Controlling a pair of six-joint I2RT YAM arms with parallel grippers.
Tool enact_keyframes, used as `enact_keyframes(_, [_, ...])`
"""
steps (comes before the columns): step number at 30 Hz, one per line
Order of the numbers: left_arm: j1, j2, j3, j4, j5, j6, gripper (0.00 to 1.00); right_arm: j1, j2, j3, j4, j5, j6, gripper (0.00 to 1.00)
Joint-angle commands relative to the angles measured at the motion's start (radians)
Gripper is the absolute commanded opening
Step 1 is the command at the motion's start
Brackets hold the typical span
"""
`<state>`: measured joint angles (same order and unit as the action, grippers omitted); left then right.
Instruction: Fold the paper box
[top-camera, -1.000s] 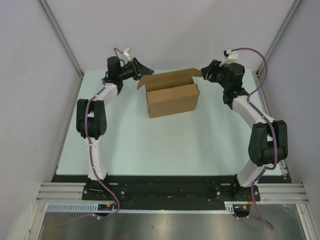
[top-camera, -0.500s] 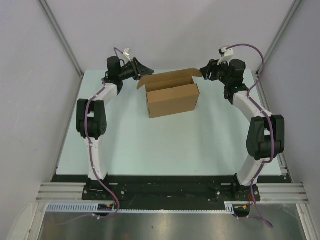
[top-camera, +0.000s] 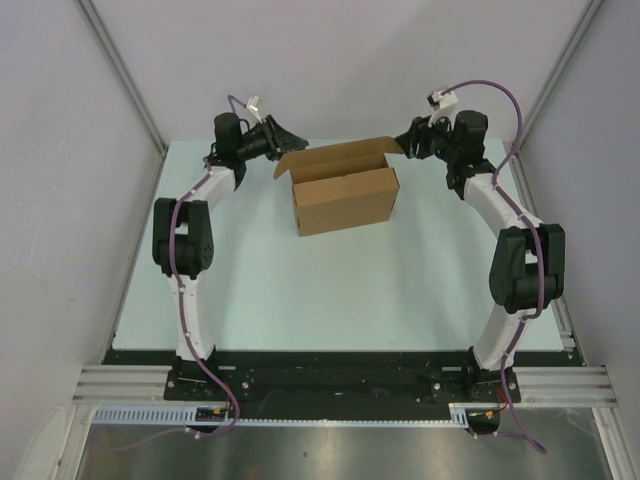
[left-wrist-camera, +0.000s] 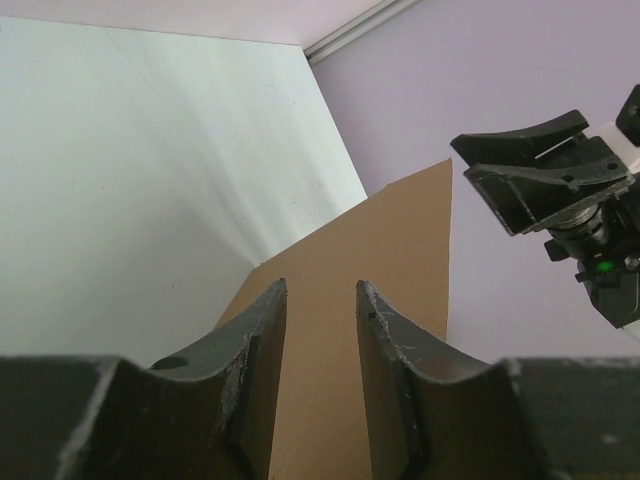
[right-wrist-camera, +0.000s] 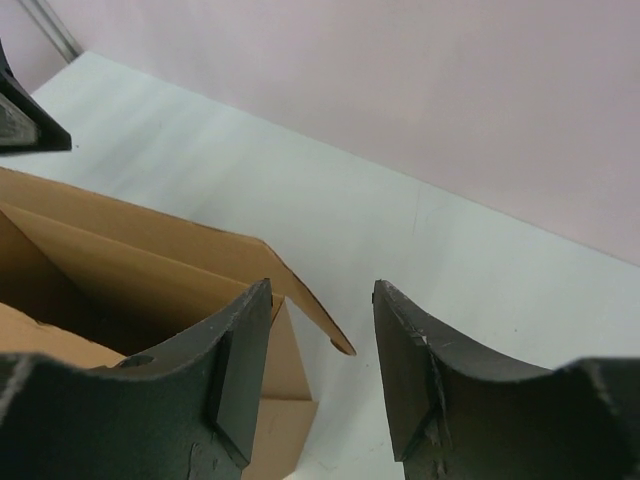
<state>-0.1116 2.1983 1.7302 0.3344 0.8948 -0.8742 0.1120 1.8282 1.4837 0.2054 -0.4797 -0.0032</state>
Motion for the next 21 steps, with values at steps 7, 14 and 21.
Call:
enact_keyframes(7, [0.001, -0.037, 0.016, 0.029, 0.030, -0.003, 0.39, 0.015, 0.031, 0.055, -0.061, -0.022, -0.073, 0.50])
enact_keyframes(14, [0.001, -0.037, 0.014, 0.025, 0.032, 0.000, 0.39, 0.015, 0.065, 0.069, -0.061, -0.046, -0.061, 0.46])
enact_keyframes(21, [0.001, -0.035, 0.015, 0.025, 0.030, 0.003, 0.39, 0.012, 0.075, 0.078, -0.054, -0.042, -0.051, 0.42])
